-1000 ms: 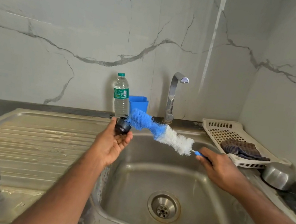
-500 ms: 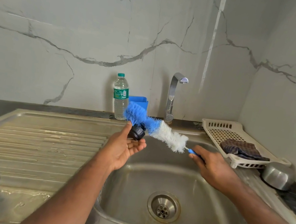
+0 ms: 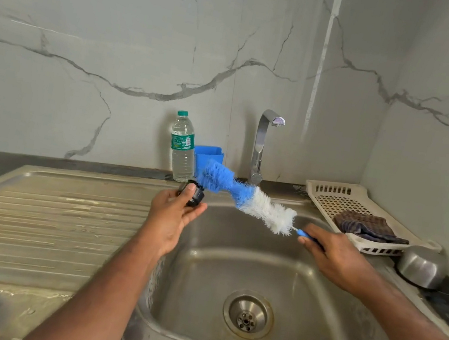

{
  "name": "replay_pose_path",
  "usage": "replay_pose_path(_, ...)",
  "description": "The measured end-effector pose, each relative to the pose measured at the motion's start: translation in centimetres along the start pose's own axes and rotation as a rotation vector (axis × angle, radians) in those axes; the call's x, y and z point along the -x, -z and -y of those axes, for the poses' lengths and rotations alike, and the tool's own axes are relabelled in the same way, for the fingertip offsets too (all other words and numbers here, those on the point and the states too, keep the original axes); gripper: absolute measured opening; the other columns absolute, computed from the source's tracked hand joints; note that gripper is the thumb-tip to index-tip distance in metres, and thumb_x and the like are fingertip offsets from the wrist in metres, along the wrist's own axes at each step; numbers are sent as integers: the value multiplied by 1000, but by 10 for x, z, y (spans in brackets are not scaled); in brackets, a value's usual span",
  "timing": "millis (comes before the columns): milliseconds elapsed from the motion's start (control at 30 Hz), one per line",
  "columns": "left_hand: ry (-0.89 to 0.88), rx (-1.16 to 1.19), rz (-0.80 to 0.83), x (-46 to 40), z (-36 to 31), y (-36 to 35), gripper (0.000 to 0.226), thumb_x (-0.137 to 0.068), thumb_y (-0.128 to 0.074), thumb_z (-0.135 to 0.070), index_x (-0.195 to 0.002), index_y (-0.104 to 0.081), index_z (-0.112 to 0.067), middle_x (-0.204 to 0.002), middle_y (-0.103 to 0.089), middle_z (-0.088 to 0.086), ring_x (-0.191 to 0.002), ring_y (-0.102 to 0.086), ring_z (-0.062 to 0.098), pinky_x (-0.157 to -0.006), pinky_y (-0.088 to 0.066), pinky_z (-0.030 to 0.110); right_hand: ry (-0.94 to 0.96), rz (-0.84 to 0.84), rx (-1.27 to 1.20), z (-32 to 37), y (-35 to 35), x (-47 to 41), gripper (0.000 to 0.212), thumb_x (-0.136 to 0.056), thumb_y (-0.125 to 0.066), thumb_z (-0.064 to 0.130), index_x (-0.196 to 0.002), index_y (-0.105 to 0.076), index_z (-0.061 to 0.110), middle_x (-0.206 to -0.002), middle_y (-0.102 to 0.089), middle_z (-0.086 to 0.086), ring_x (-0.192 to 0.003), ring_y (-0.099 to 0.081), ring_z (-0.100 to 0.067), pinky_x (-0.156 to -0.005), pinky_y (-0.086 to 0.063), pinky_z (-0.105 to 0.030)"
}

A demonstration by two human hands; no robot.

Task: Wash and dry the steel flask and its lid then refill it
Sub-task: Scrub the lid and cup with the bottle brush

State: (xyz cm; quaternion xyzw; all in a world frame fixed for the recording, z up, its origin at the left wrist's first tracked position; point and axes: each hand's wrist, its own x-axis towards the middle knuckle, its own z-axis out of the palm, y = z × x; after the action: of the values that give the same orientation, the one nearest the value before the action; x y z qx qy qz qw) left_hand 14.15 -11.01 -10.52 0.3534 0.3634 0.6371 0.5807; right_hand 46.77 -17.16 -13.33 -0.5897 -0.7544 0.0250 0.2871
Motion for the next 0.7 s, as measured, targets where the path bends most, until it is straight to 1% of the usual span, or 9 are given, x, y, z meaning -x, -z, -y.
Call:
replay_pose_path(67,-101,-102,-26,0,6,-2,36,-94,-69,-6,-121,-49,6,-120,-63,30,-105,-71,34,-79,-63,33,13,8,7,5,-1,-1,27,-103,-50,43,-79,-44,31,-65,-54,5,-59,-52,-12,-55,-40,-34)
replay_pose_path(167,-238,-253,5,2,16,-10,30,-89,-73,1,-107,-50,-3,-113,-65,29,-105,-70,38,-75,-62,30,38,24,-6,19,-7,-5,28,-104,-50,40,-79,-45,28,-66,-55,2,-61,-52,-15,-56,-41,-34)
replay_pose_path(300,-323,-342,-105,-8,12,7,39,-81,-83,-4,-103,-52,-15,-109,-70,18,-102,-72,35,-83,-62,43,61,26,-30,11,-1,0,31,-103,-47,46,-79,-46,26,-66,-53,3,-62,-51,-16,-58,-41,-36)
replay_pose_path(367,-358,-443,-158,-11,11,13,42,-78,-87,-7,-100,-53,-21,-102,-72,10,-97,-72,29,-86,-61,48,76,52,-35,9,1,2,34,-102,-44,50,-79,-49,25,-65,-52,3,-63,-51,-18,-59,-41,-37)
replay_pose_path(400,-388,-513,-158,-11,13,12,43,-76,-88,-8,-97,-54,-24,-98,-72,5,-94,-72,24,-87,-60,48,82,61,-43,11,0,2,35,-101,-43,51,-79,-49,24,-65,-52,3,-62,-51,-18,-58,-41,-37)
replay_pose_path(467,-441,-629,-119,-6,16,6,43,-74,-89,-8,-93,-54,-24,-92,-69,-2,-87,-68,17,-83,-58,41,89,50,-55,17,-3,-1,34,-102,-45,48,-77,-47,26,-64,-52,3,-60,-50,-18,-57,-40,-38)
replay_pose_path(500,-464,-670,-101,-6,18,3,43,-73,-89,-8,-94,-54,-22,-91,-67,-4,-85,-67,17,-80,-57,39,86,30,-66,18,-5,-3,33,-103,-47,45,-75,-45,27,-63,-51,3,-60,-49,-18,-57,-39,-38)
replay_pose_path(633,-542,-784,-117,-11,17,7,47,-68,-91,-8,-96,-55,-18,-89,-64,-10,-81,-67,27,-73,-56,40,75,-5,-142,16,-4,-3,37,-103,-45,43,-74,-46,20,-65,-49,-4,-61,-47,-20,-59,-40,-43)
replay_pose_path(700,-543,-814,-120,-14,17,11,49,-67,-92,-7,-98,-55,-18,-90,-63,-10,-81,-67,28,-72,-56,39,60,15,-177,14,-3,-3,41,-105,-44,44,-76,-49,16,-66,-49,-4,-60,-46,-17,-60,-41,-44)
